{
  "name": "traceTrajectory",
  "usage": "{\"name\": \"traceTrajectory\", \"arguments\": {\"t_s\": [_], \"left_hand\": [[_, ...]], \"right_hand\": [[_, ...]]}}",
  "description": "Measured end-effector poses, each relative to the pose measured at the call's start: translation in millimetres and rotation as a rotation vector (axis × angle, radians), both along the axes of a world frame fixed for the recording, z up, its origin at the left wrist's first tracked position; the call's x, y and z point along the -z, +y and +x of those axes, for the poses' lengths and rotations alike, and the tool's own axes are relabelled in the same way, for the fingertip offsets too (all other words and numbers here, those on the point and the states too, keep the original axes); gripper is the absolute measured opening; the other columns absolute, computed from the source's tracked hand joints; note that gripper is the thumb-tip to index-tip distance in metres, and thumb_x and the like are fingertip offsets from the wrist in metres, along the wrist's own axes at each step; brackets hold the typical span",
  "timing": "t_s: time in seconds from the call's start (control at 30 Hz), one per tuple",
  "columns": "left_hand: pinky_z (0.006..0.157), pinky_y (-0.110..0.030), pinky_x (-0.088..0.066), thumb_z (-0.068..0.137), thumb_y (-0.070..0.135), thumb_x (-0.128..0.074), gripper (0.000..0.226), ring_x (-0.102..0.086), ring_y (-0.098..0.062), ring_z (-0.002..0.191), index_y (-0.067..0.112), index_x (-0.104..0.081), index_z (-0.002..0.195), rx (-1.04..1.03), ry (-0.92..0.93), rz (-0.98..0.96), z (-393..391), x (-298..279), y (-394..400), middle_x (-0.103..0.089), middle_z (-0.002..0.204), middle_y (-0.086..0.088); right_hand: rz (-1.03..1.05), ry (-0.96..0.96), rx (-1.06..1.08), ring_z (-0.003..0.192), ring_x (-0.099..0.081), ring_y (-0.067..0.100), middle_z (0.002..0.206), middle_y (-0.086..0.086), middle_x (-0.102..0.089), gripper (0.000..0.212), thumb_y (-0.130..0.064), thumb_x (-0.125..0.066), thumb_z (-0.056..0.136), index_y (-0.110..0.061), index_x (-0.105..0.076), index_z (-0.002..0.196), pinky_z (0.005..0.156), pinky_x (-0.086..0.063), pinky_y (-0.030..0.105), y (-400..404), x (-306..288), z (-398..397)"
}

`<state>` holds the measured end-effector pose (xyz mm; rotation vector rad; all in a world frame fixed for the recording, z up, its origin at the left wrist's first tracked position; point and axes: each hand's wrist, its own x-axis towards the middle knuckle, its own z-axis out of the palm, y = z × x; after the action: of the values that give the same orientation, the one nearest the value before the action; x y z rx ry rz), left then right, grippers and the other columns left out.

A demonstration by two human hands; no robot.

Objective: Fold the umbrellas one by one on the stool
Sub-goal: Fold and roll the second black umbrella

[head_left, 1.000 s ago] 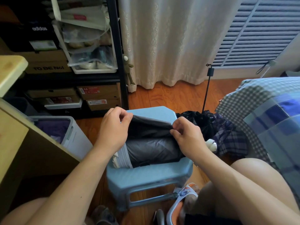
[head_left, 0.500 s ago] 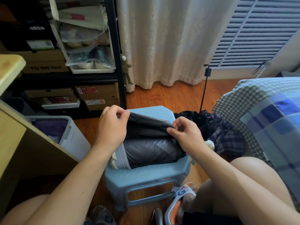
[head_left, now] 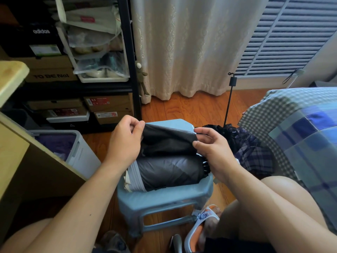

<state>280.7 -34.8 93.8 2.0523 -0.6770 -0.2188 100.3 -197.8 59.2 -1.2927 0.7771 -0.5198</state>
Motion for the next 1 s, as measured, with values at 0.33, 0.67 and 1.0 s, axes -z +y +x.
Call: {"name": "traceTrajectory", "arguments": {"t_s": [0.33,0.67,1.0], "left_hand": [[0.07,-0.019,-0.049,0.102,0.024,-0.061,0.016,-0.066,0.004,0.084,0.031,-0.062,0.116,0.017,0.069,-0.111,2,2,2,-0.072,0.087,0.012],[0.081,-0.005,-0.049,0.1,0.015,-0.064,0.022,-0.063,0.013,0.101,0.035,-0.07,0.107,0.108,0.049,-0.19,1,-4,4,-0.069,0.102,0.023],[0.088,-0.023,-0.041,0.099,0.018,-0.061,0.024,-0.052,-0.009,0.113,0.026,-0.066,0.122,0.09,-0.145,0.087,-5,2,17,-0.055,0.125,0.007]], "right_hand": [[0.117,-0.111,0.082,0.098,-0.071,0.028,0.102,0.015,-0.072,0.027,0.006,-0.068,0.092,-0.009,-0.07,0.114,0.094,-0.056,0.038,-5,2,-1],[-0.061,0.04,-0.001,0.105,-0.066,0.016,0.109,-0.003,-0.063,0.031,-0.026,-0.08,0.086,-0.029,-0.071,0.116,0.098,-0.054,0.039,-10,5,4],[-0.453,0.547,-0.043,0.081,-0.061,0.016,0.084,-0.002,-0.066,0.006,-0.018,-0.073,0.095,-0.014,-0.071,0.09,0.066,-0.048,0.027,-56,11,55]]}}
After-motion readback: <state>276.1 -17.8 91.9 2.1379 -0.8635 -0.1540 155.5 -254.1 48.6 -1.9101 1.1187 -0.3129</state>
